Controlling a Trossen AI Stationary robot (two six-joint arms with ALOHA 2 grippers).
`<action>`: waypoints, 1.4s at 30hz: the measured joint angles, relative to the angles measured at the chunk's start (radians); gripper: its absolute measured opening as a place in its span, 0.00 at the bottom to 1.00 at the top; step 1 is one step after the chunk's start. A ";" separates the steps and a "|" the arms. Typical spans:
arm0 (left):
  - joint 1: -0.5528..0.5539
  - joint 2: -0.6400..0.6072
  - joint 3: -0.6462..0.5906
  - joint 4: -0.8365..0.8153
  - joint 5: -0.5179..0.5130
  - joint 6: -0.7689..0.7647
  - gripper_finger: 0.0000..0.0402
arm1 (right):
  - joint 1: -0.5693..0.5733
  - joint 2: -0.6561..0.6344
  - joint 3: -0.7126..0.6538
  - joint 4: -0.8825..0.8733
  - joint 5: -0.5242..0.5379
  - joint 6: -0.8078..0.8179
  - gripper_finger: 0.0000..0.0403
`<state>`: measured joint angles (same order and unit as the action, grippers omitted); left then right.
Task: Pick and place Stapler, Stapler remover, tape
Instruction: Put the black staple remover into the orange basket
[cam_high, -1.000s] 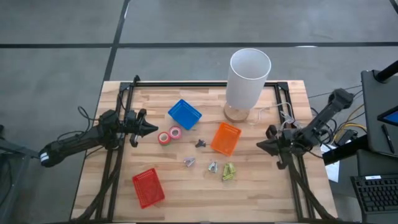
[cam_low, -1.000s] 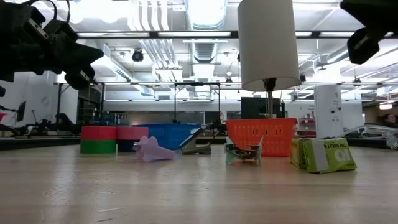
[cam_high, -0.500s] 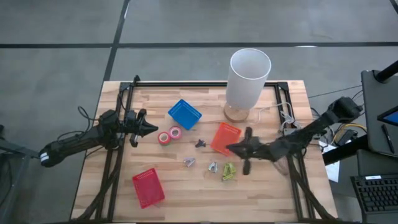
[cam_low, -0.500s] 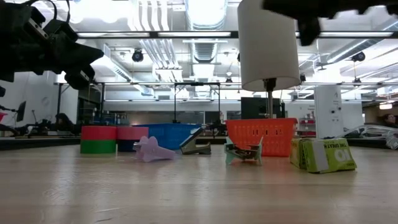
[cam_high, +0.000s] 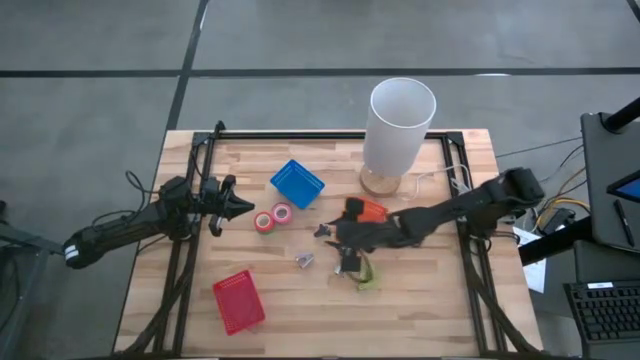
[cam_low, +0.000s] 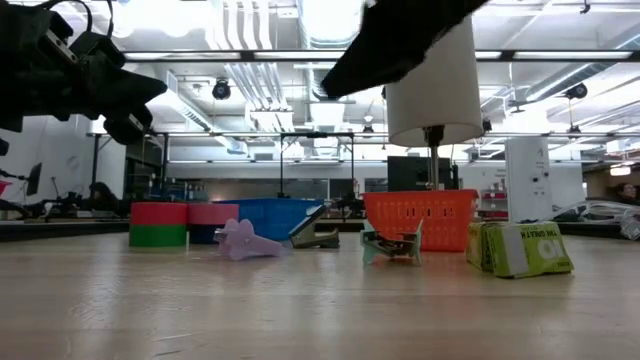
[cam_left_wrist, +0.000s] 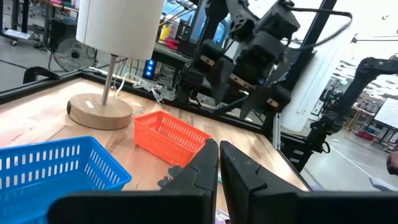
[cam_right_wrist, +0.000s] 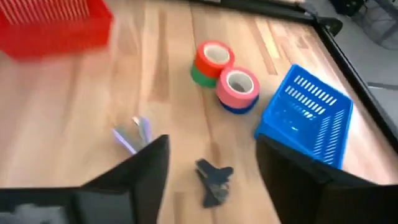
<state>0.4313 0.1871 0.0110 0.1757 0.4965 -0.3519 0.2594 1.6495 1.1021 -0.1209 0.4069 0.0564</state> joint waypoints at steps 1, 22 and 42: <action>0.000 0.000 0.000 0.000 0.000 0.000 0.05 | -0.006 0.030 0.042 -0.046 -0.001 -0.034 0.63; 0.000 0.001 0.000 0.004 0.000 0.000 0.05 | -0.147 0.439 0.498 -0.447 -0.211 -0.281 0.59; 0.000 0.003 0.000 0.002 0.000 0.000 0.05 | -0.184 0.526 0.505 -0.506 -0.277 -0.287 0.50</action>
<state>0.4313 0.1905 0.0113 0.1776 0.4968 -0.3515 0.0750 2.1750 1.6073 -0.6272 0.1295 -0.2303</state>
